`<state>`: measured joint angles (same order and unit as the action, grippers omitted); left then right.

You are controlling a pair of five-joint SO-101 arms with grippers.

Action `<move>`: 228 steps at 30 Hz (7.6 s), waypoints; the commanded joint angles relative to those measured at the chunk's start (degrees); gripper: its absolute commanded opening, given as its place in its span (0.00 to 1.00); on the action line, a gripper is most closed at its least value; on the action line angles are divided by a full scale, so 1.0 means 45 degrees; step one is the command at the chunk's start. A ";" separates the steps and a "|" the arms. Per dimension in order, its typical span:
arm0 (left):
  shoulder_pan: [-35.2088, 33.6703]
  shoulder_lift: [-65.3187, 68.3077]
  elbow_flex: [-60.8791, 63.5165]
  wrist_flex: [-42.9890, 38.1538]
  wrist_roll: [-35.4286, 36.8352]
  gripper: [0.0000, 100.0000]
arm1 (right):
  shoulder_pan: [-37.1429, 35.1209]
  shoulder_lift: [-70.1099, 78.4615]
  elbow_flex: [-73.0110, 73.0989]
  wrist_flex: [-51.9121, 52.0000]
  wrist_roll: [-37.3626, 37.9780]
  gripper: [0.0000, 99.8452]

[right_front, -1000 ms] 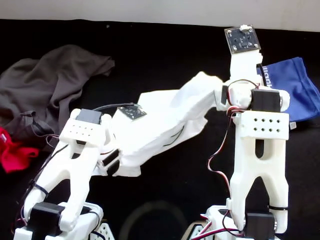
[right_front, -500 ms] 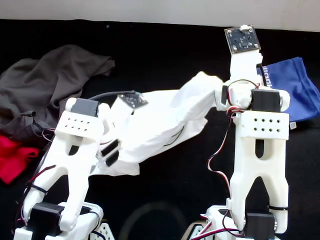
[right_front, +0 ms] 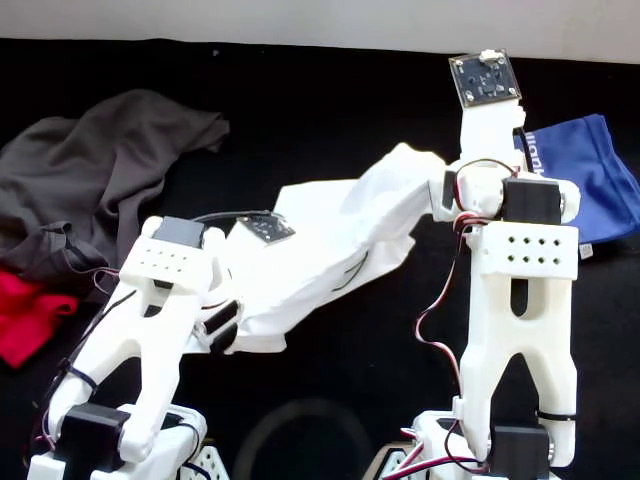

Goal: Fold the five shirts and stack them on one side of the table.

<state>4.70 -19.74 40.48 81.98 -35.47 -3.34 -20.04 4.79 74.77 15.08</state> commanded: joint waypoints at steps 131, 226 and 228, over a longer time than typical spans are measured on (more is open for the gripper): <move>-0.5695 -0.4601 -1.6869 0.4220 0.0117 0.01 | 0.0107 -0.3917 -1.2161 0.3096 0.0176 0.01; -0.4718 0.1065 -0.2686 0.0274 -0.3380 0.01 | -0.0107 0.0244 0.3409 0.2335 -0.0391 0.01; -0.4718 0.0713 -0.1983 0.0078 -0.3380 0.01 | 0.0147 -0.0830 0.4796 0.2217 0.0117 0.01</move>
<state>-16.22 -12.62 28.09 84.00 -50.07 -4.75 -15.38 17.01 86.20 12.53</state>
